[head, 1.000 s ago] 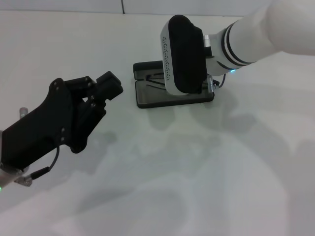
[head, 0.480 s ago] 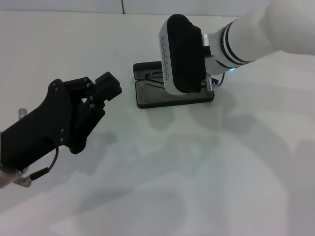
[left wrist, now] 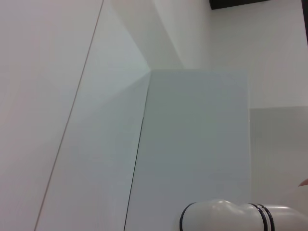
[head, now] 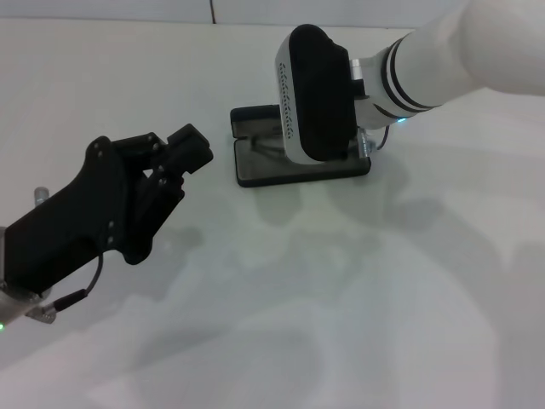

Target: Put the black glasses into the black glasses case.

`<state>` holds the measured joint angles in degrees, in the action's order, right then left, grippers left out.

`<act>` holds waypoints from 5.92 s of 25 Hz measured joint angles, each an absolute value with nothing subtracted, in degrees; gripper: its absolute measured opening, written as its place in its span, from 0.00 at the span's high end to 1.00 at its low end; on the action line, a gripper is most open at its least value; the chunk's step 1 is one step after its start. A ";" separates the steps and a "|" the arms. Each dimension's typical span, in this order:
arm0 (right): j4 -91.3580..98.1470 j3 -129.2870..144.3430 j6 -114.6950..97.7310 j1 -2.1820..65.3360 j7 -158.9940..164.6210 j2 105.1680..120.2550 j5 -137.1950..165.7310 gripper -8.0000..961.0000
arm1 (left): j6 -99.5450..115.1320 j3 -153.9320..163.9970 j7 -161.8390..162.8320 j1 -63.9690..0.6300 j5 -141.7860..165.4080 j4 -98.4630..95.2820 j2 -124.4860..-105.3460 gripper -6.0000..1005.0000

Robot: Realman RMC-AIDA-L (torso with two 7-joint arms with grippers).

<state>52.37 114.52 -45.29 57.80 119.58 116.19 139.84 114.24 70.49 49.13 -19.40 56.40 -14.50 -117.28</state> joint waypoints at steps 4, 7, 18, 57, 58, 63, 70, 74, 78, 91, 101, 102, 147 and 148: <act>52.39 114.52 -45.34 57.71 119.51 116.19 139.84 0.83 | 114.21 70.49 49.13 -19.44 56.41 -14.50 -117.33 0.92; 52.39 114.52 -45.35 57.70 119.50 116.19 139.84 0.80 | 114.18 70.49 49.13 -19.54 56.41 -14.50 -117.33 0.92; 59.05 114.17 -48.76 53.06 119.76 116.19 140.46 0.73 | 114.07 70.49 49.13 -19.51 56.44 -14.50 -117.28 0.92; 59.71 42.64 -96.92 10.03 94.31 115.75 100.51 0.73 | 58.24 68.81 84.07 -50.66 97.36 -27.86 -117.37 0.83; 59.35 42.57 -96.93 10.11 94.04 115.75 100.39 0.73 | 57.22 68.82 84.18 -50.72 98.11 -27.86 -117.89 0.83; 57.24 42.73 -96.71 11.00 92.92 115.75 100.28 0.72 | 53.76 68.89 84.24 -50.45 99.00 -27.78 -119.05 0.83; 54.71 43.01 -96.57 12.06 91.69 115.75 100.24 0.72 | 51.10 68.98 84.59 -50.22 99.72 -26.80 -118.81 0.83; 53.91 42.82 -96.54 12.27 91.55 115.75 100.21 0.72 | 50.99 68.97 85.52 -49.76 99.87 -26.58 -118.19 0.82; 53.25 42.84 -96.51 12.72 91.18 115.75 100.19 0.72 | 50.96 69.09 85.61 -49.10 99.92 -26.47 -118.03 0.82; 51.89 43.02 -96.39 13.58 90.28 115.75 100.19 0.71 | 50.91 69.33 85.40 -48.85 101.28 -25.76 -118.98 0.81; 50.97 42.97 -96.95 13.42 89.89 115.78 100.19 0.71 | 54.17 69.62 85.48 -48.20 103.06 -25.63 -119.46 0.80; 50.97 42.97 -96.99 13.42 89.89 115.81 100.19 0.71 | 54.81 69.62 85.36 -48.04 103.10 -25.64 -119.46 0.80; 47.66 69.83 -105.72 20.30 72.76 116.19 78.74 0.09 | 114.17 60.04 74.26 -19.57 85.48 -44.83 -111.97 0.39; 47.49 70.88 -105.00 20.70 72.68 116.18 78.71 0.09 | 114.13 60.04 73.87 -19.72 86.01 -44.84 -111.90 0.39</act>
